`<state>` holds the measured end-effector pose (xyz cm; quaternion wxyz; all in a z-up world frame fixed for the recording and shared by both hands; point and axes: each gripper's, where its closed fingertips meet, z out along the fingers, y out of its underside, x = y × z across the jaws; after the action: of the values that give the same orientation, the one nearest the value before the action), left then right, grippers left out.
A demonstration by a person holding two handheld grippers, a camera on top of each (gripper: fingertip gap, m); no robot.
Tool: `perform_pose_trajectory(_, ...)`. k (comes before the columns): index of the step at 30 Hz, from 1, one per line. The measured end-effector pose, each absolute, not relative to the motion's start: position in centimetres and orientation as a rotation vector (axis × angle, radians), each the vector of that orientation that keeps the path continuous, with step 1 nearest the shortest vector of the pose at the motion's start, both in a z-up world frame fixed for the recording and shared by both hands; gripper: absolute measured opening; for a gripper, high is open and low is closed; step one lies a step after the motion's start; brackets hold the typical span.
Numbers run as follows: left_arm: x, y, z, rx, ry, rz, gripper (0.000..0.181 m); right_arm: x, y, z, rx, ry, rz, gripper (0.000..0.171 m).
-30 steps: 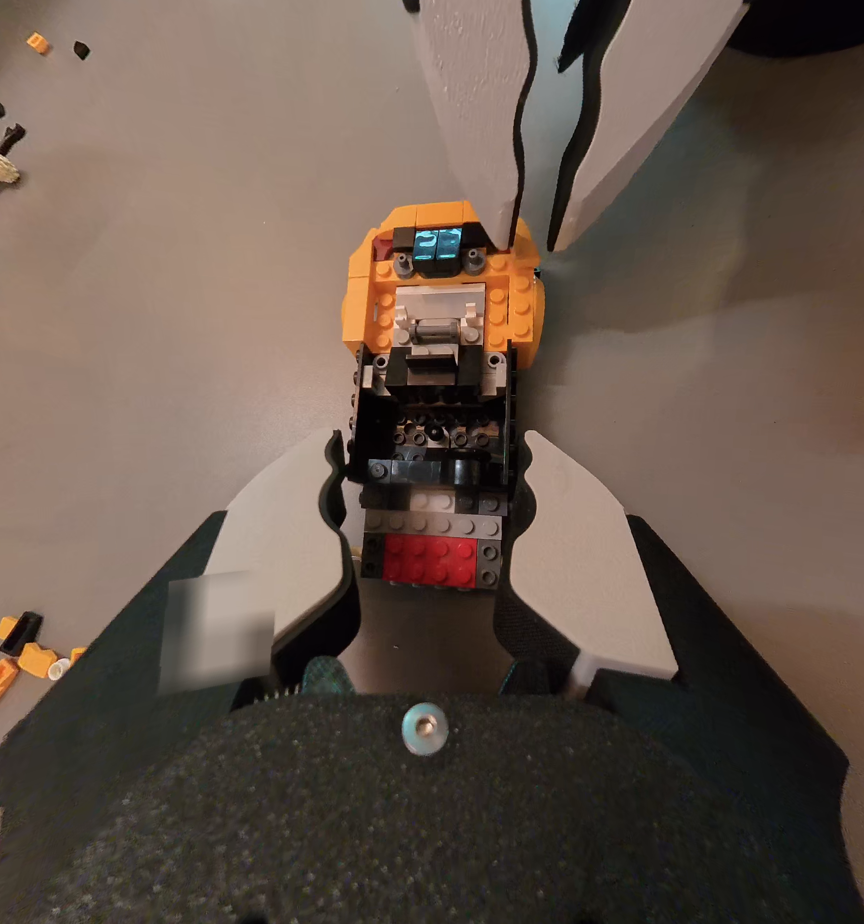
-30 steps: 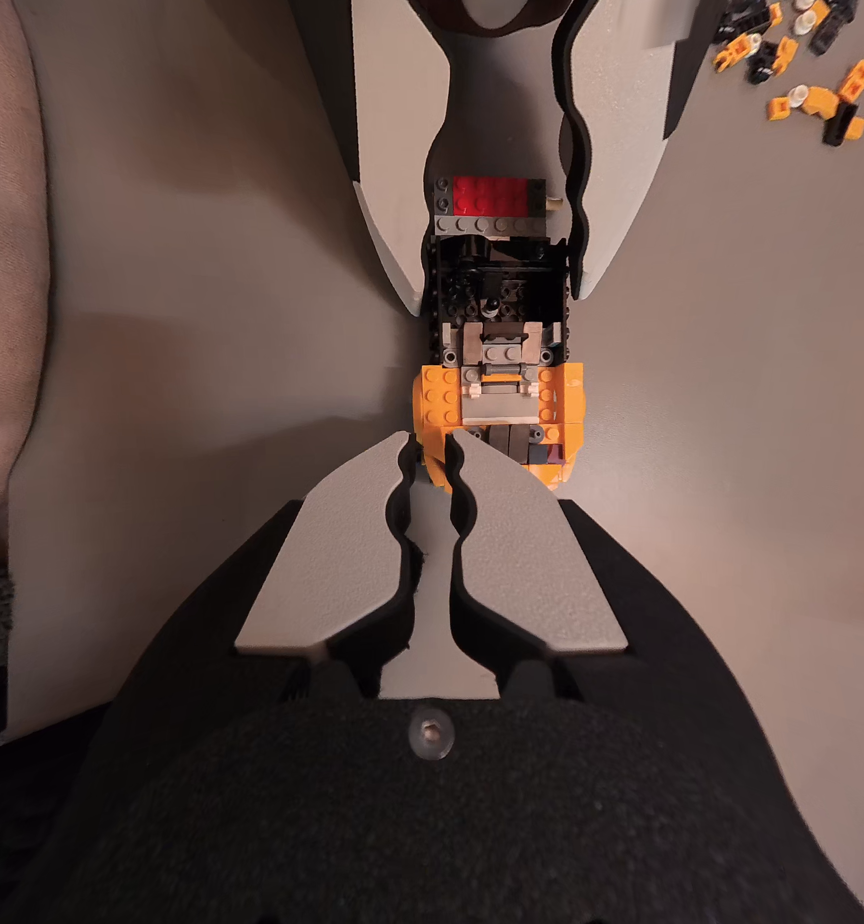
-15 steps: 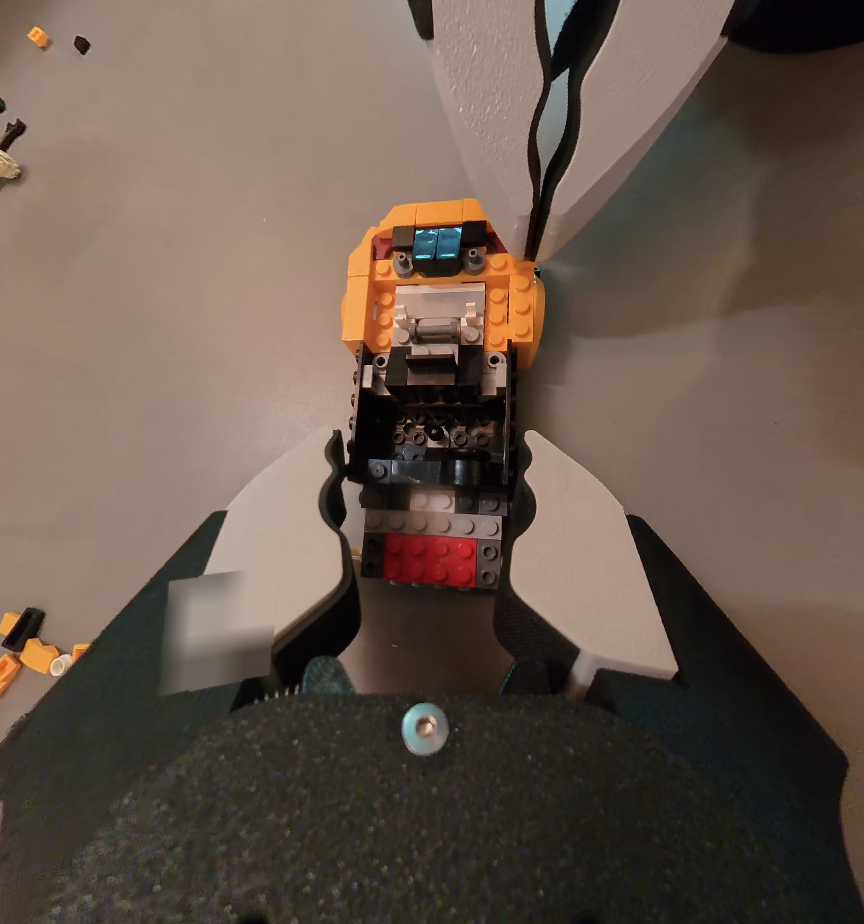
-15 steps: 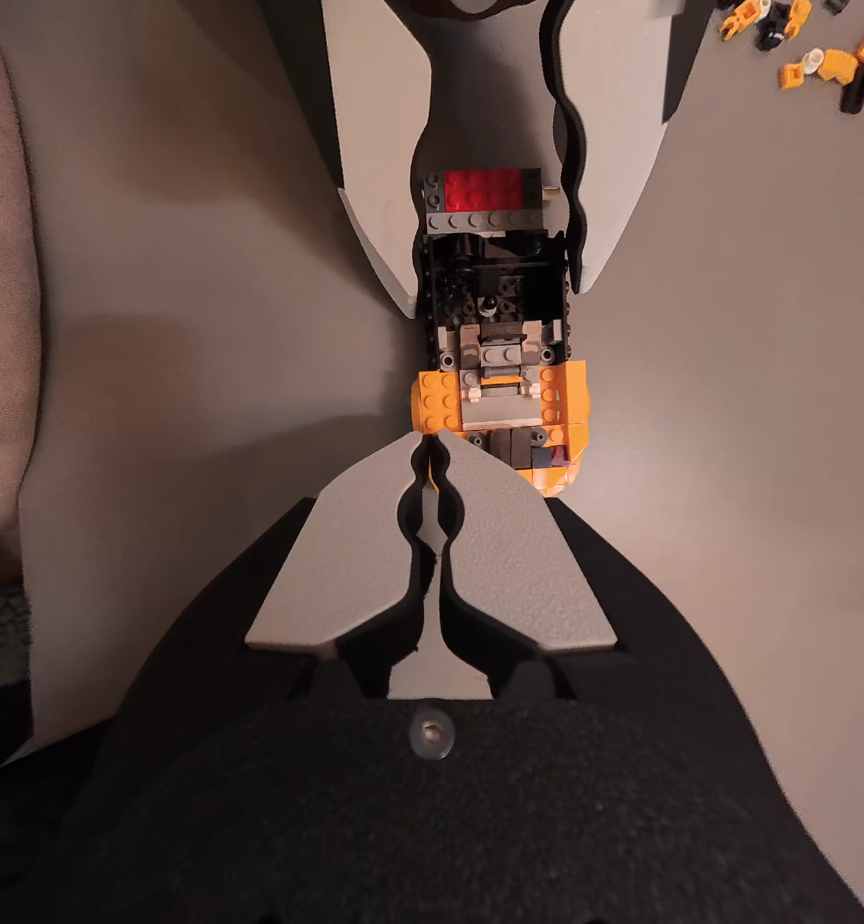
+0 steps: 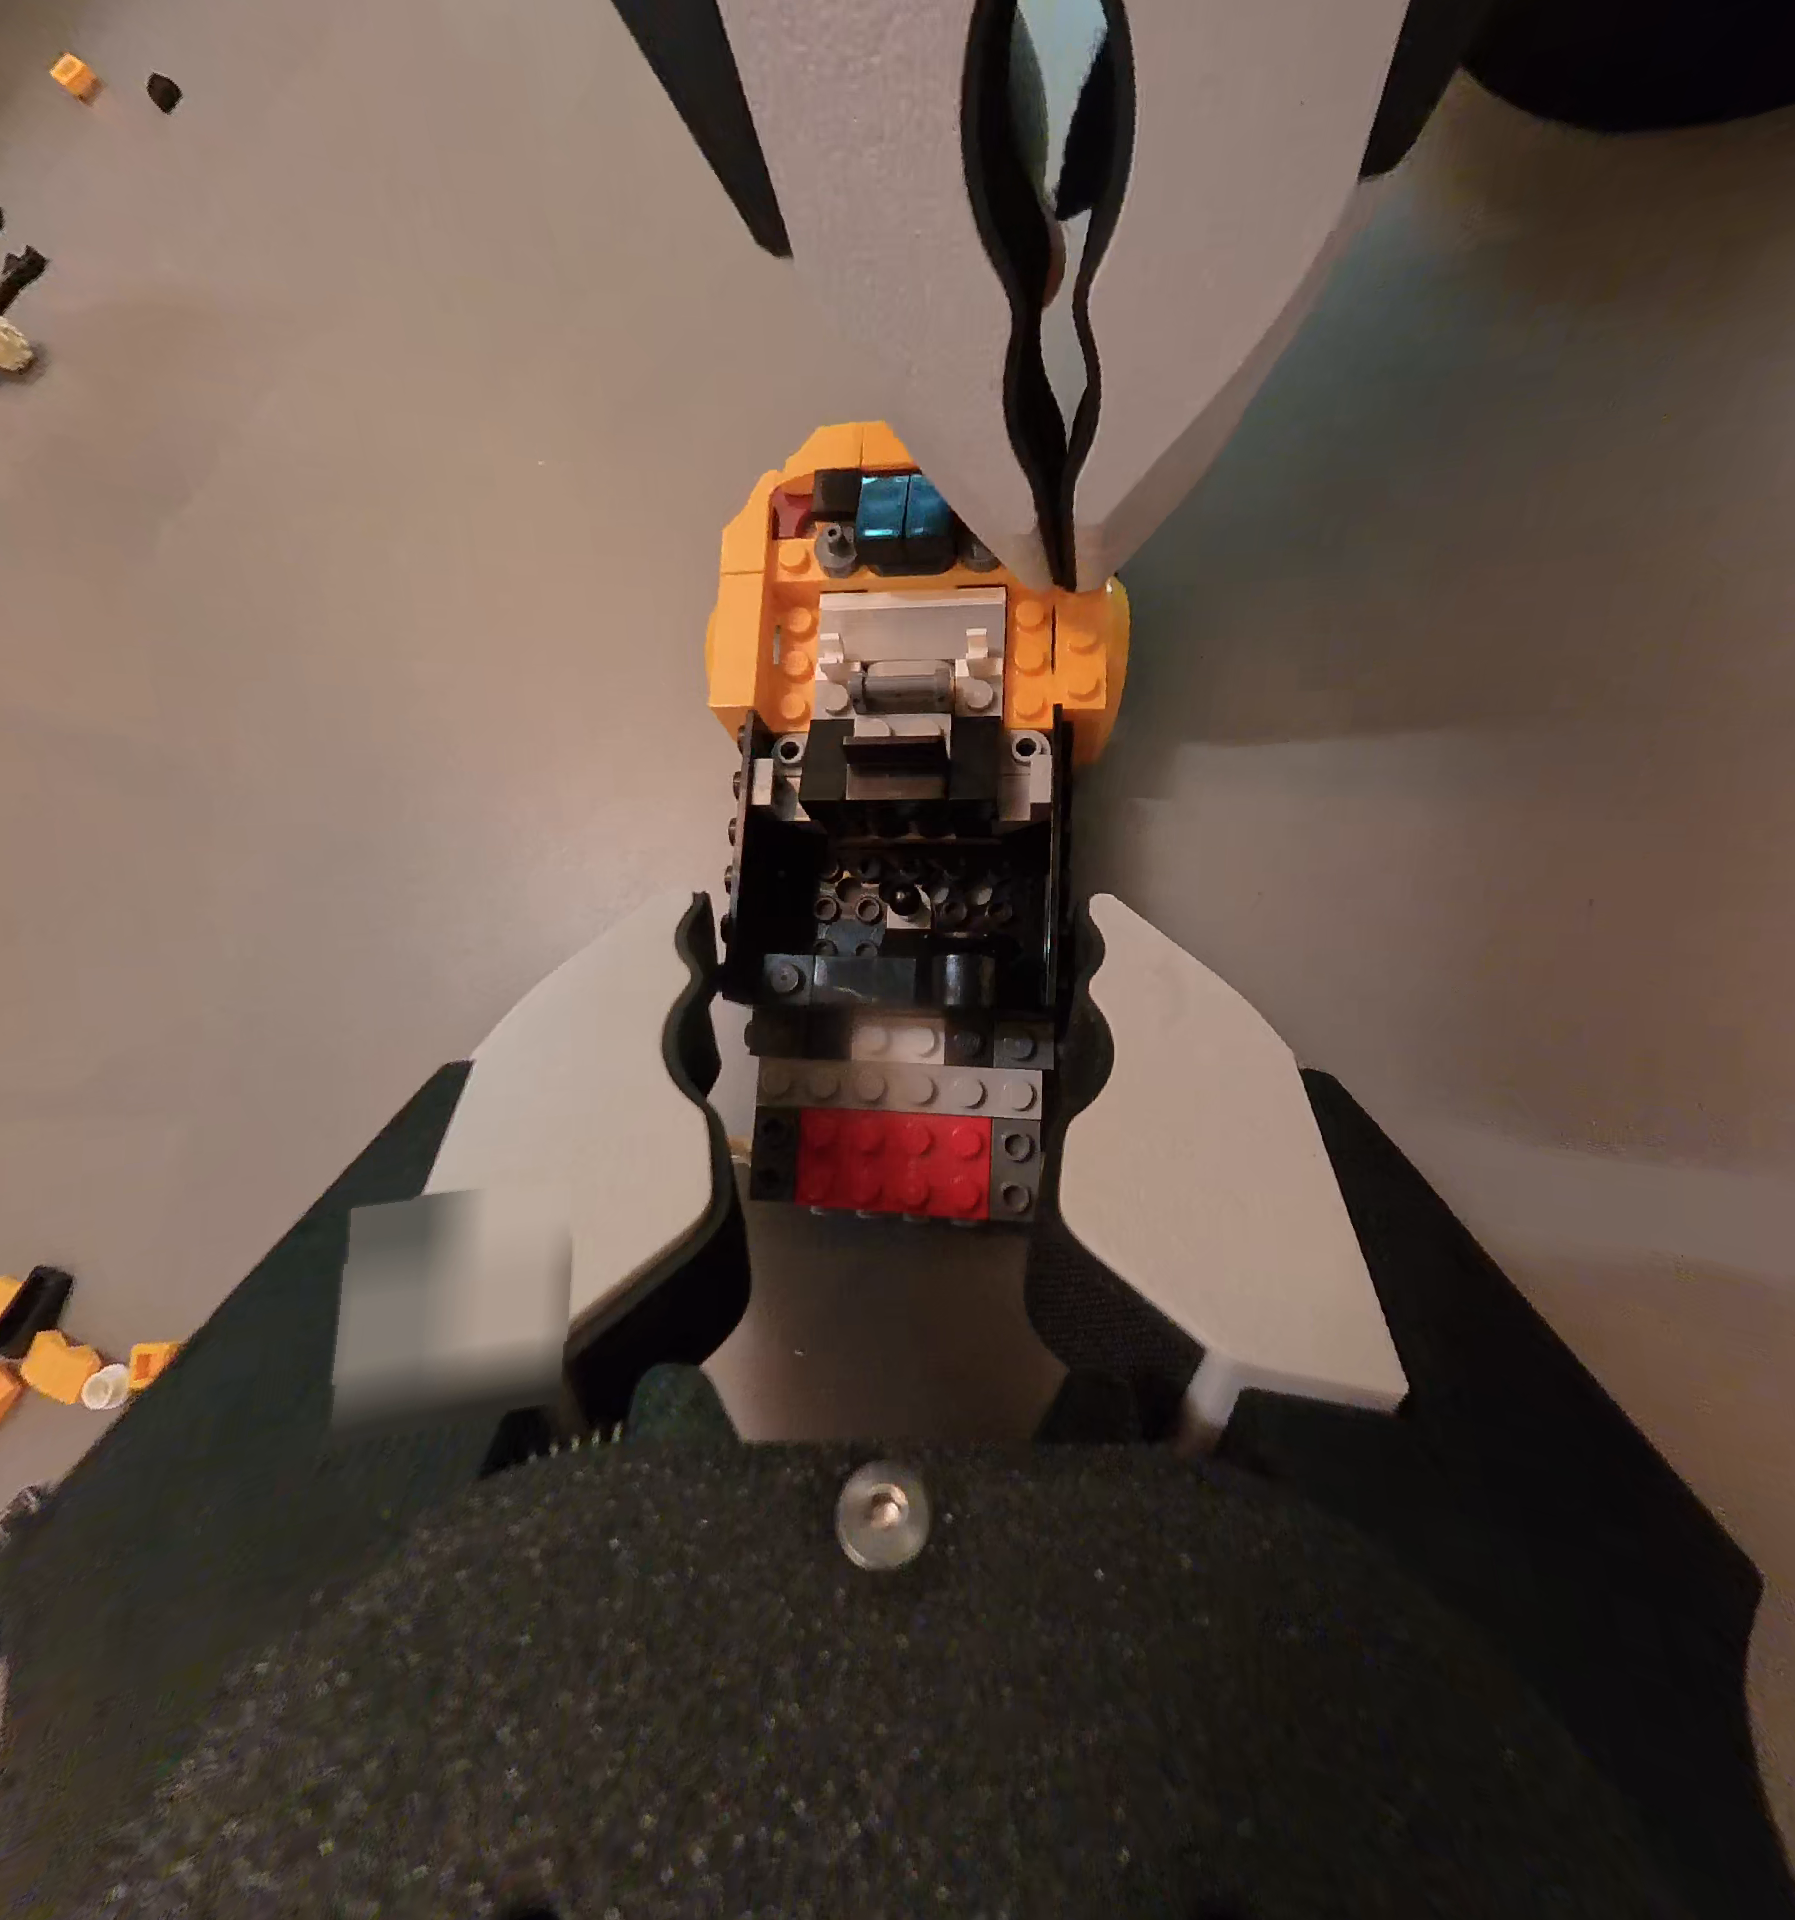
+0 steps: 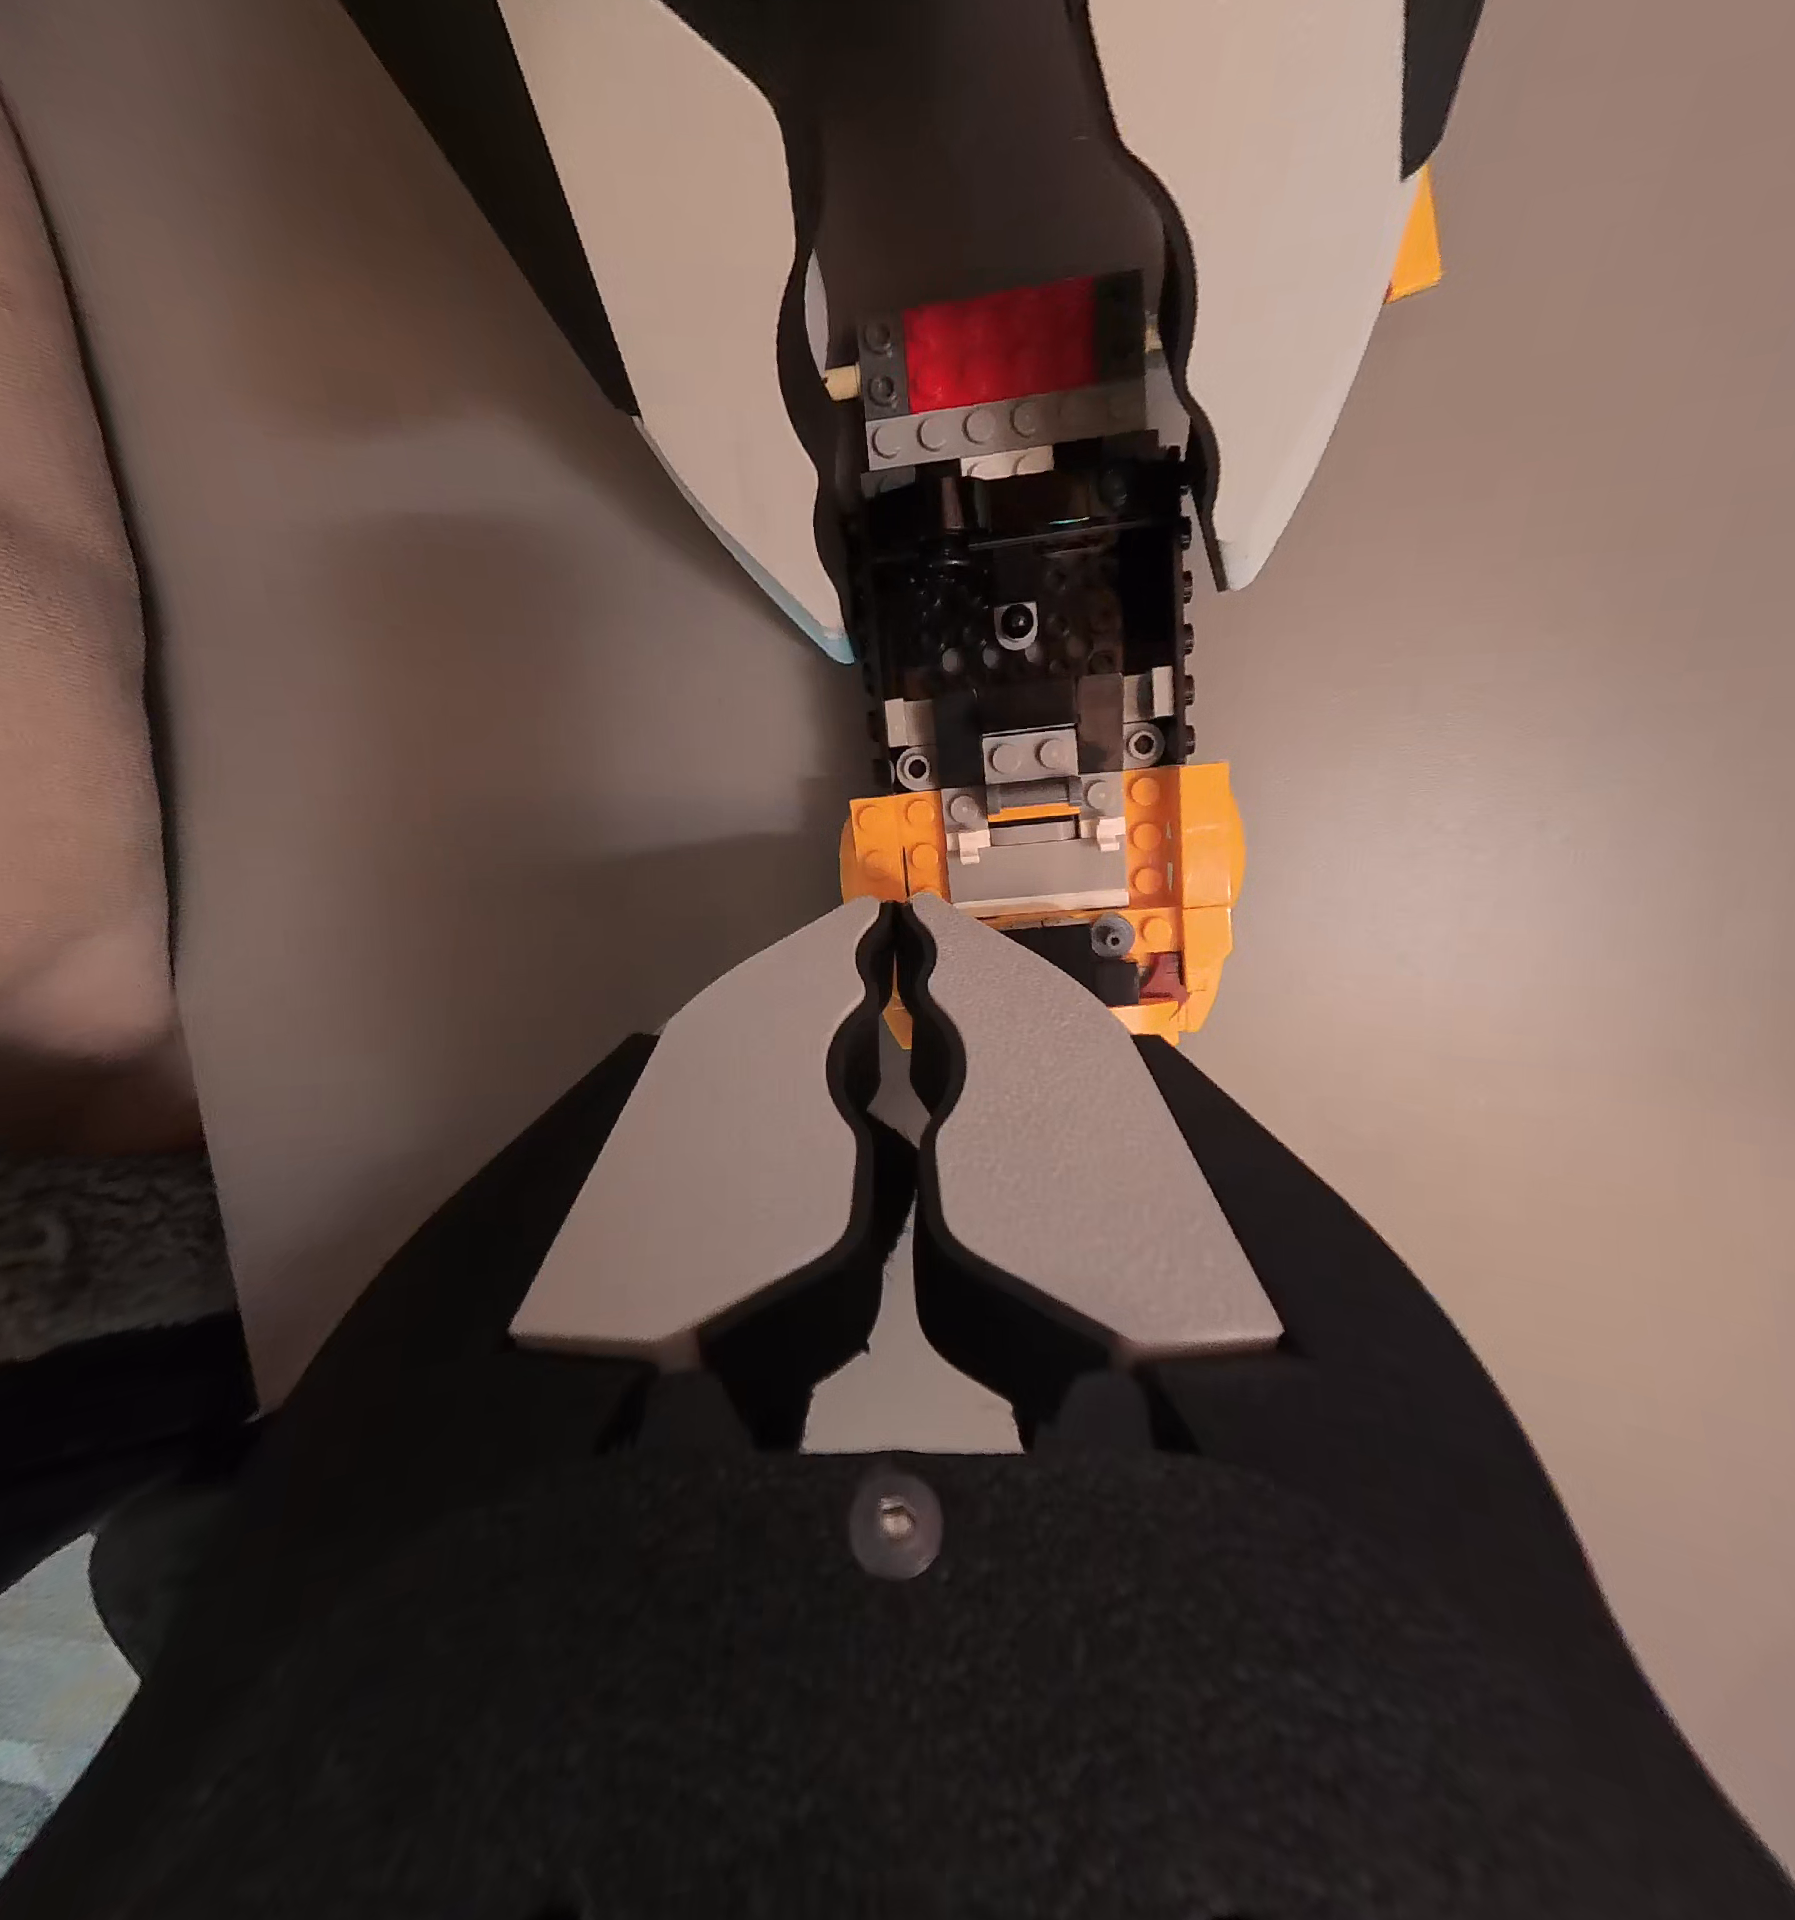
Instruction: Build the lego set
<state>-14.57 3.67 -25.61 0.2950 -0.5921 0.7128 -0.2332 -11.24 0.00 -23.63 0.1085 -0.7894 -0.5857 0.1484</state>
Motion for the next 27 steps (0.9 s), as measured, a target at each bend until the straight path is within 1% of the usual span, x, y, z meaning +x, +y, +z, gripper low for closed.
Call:
perform_pose_trajectory(1, -14.6, 3.6, -25.6, -1.578, 1.896, -0.63, 0.063, -11.2, 0.0, -23.6, -2.307, -1.721, 0.434, 0.0)
perform_pose_trajectory(6, -14.6, 3.6, -25.6, -1.579, 1.894, -0.647, 0.063, -11.4, 0.0, -22.2, -2.235, -1.642, 0.505, 0.0)
perform_pose_trajectory(8, -14.6, 3.6, -25.6, -1.579, 1.895, -0.647, 0.064, -11.0, 0.1, -21.7, -2.22, -1.622, 0.499, 0.003)
perform_pose_trajectory(12, -14.6, 3.6, -25.6, -1.579, 1.896, -0.64, 0.063, -10.3, -0.2, -22.3, -2.194, -1.66, 0.41, 0.003)
perform_pose_trajectory(18, -14.6, 3.6, -25.6, -1.58, 1.895, -0.631, 0.063, -10.4, -0.3, -23.3, -2.204, -1.698, 0.361, 0.002)
perform_pose_trajectory(27, -14.6, 3.6, -25.7, -1.578, 1.894, -0.629, 0.063, -10.4, -0.3, -23.4, -2.232, -1.741, 0.337, 0.004)
